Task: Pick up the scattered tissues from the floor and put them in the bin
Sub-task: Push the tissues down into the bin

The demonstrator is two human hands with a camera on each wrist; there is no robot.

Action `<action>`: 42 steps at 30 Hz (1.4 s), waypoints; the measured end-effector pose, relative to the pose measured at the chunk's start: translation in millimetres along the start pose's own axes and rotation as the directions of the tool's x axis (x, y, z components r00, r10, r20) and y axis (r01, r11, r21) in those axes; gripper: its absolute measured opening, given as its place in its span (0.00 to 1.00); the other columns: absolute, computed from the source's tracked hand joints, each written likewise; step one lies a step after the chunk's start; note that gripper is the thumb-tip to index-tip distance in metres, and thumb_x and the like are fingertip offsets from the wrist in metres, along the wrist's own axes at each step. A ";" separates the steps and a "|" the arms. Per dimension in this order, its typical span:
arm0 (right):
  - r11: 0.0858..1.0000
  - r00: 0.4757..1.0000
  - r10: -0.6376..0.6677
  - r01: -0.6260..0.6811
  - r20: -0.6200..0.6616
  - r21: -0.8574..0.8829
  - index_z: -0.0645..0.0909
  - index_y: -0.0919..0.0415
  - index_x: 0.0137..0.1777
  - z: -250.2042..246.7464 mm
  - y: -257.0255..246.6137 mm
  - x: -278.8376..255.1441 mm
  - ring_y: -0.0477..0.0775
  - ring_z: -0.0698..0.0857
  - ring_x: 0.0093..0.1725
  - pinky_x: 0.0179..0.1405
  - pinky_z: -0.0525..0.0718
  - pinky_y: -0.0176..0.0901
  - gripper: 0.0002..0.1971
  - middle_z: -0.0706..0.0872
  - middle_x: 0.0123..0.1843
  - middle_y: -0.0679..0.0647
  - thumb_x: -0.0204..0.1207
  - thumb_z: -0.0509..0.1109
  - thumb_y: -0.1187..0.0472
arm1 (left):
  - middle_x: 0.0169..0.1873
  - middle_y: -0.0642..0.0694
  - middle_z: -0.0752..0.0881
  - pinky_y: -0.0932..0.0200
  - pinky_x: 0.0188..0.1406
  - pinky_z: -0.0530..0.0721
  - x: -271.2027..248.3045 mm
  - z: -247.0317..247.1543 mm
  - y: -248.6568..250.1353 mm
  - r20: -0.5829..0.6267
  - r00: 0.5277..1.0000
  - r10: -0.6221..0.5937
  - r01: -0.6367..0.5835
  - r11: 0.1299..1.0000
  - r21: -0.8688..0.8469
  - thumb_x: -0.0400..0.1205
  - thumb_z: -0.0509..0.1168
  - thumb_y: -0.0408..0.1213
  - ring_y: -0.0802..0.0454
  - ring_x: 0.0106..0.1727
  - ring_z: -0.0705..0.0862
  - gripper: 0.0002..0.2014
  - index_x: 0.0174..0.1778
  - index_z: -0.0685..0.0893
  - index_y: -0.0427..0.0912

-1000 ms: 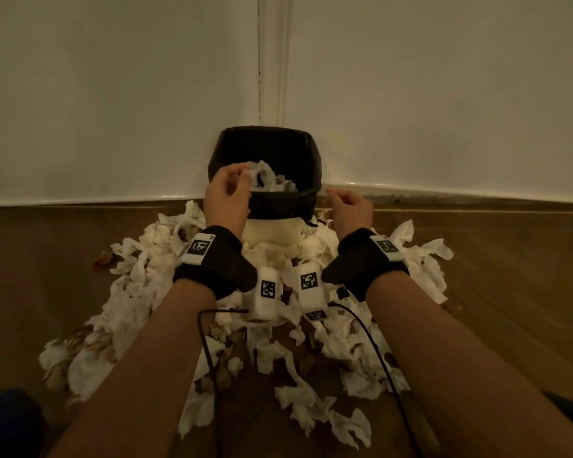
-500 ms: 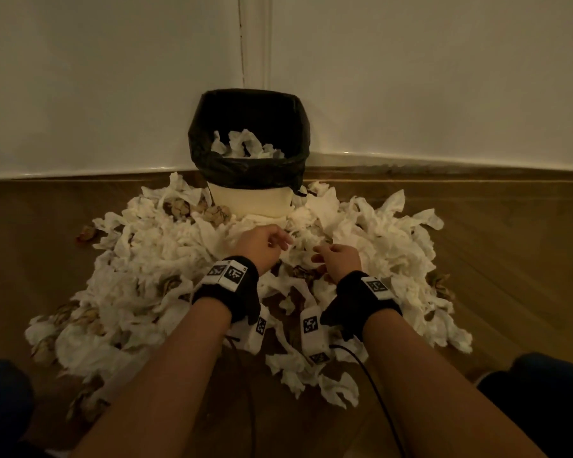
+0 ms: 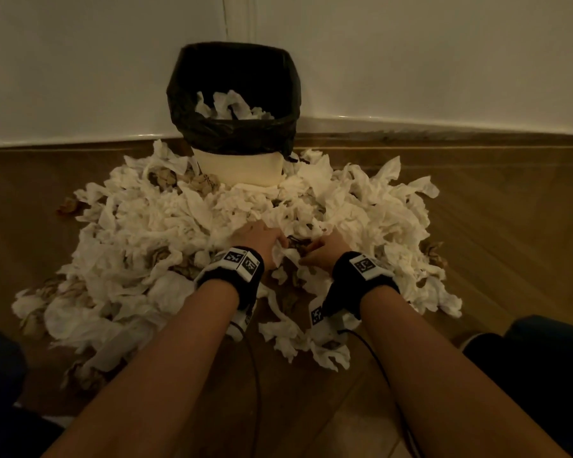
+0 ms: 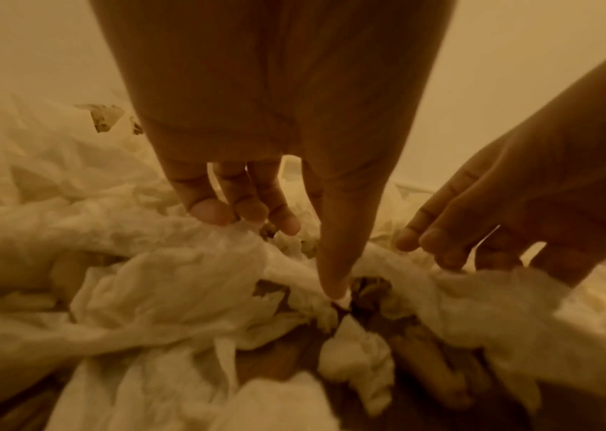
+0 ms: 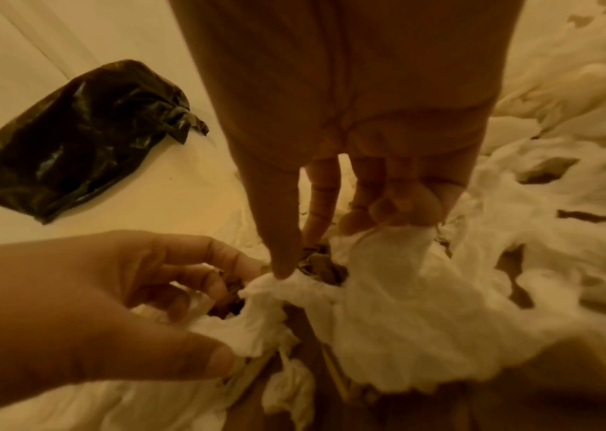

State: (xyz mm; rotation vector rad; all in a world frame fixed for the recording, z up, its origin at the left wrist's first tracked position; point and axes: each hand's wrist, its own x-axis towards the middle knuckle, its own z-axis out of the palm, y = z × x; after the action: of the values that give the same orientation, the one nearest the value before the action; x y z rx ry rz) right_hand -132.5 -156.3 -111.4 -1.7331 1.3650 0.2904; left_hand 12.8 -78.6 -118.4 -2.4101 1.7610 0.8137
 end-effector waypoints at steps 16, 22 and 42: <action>0.980 0.986 0.055 -0.083 -0.155 -0.181 0.83 0.65 0.62 5.9 14.0 -12.6 0.63 0.82 0.60 0.57 0.81 0.48 0.14 0.83 0.62 0.64 0.81 0.61 0.64 | 0.51 0.40 0.84 0.53 0.44 0.78 3.4 4.8 -3.3 -0.198 0.977 -0.082 0.056 0.989 -0.135 0.85 0.54 0.34 0.42 0.49 0.82 0.10 0.58 0.79 0.42; 0.964 0.992 -0.026 0.058 -0.127 0.260 0.76 0.61 0.69 -0.2 16.7 -5.7 0.61 0.82 0.51 0.43 0.82 0.46 0.19 0.82 0.54 0.64 0.80 0.57 0.71 | 0.51 0.42 0.73 0.51 0.45 0.81 3.5 -2.5 -2.3 -0.264 0.956 -0.130 0.005 0.905 -0.424 0.79 0.59 0.25 0.45 0.41 0.79 0.18 0.60 0.79 0.48; 0.596 0.970 -0.065 0.226 -0.233 0.771 0.77 0.63 0.67 -50.0 -51.4 -103.6 0.67 0.78 0.68 0.68 0.78 0.61 0.17 0.79 0.68 0.65 0.81 0.64 0.60 | 0.69 0.37 0.76 0.50 0.67 0.75 -70.1 -96.7 -17.3 -0.095 0.977 -0.188 0.204 0.958 0.202 0.86 0.54 0.36 0.40 0.68 0.77 0.18 0.70 0.73 0.35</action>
State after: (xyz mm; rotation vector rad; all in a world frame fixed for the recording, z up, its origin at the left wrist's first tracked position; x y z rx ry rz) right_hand -141.9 -124.5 10.1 -1.0877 1.1841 -0.5395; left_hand 50.3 -43.8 -9.1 -2.4494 1.5102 0.4935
